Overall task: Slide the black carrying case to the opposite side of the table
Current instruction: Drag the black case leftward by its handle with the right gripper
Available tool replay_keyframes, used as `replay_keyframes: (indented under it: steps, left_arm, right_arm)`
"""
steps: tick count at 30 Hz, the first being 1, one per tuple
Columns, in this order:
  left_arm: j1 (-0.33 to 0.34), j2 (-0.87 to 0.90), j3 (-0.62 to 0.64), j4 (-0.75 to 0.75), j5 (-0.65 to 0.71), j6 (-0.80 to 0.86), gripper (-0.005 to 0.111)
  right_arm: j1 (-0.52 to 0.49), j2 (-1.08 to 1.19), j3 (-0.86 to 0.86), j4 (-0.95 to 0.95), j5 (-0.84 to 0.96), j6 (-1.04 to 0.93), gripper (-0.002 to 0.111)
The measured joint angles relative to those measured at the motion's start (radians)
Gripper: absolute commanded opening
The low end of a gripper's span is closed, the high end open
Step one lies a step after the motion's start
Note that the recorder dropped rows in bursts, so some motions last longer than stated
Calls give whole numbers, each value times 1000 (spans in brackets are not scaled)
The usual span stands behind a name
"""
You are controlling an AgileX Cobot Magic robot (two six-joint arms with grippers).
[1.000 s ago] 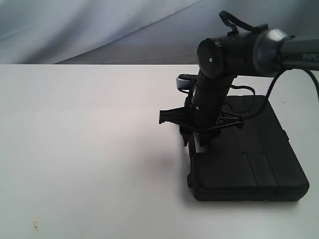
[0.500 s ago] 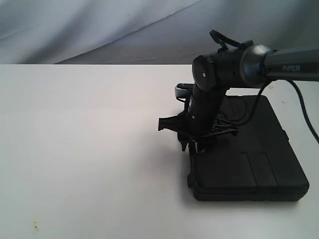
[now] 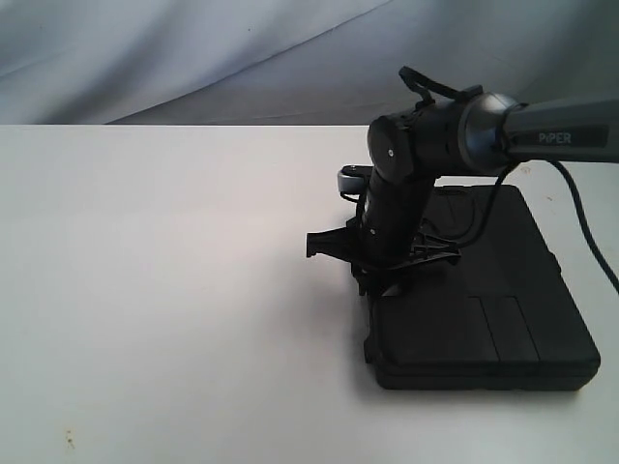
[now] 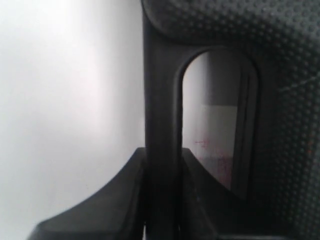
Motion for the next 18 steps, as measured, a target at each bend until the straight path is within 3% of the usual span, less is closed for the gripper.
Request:
replay_keyframes:
  steps: [11,18]
  left_arm:
    - [0,0,0,0,0,0,0]
    - [0,0,0,0,0,0,0]
  right_arm:
    - [10,4,-9,-18,-1,58,0]
    - [34,74,-144,-29,98,131,0]
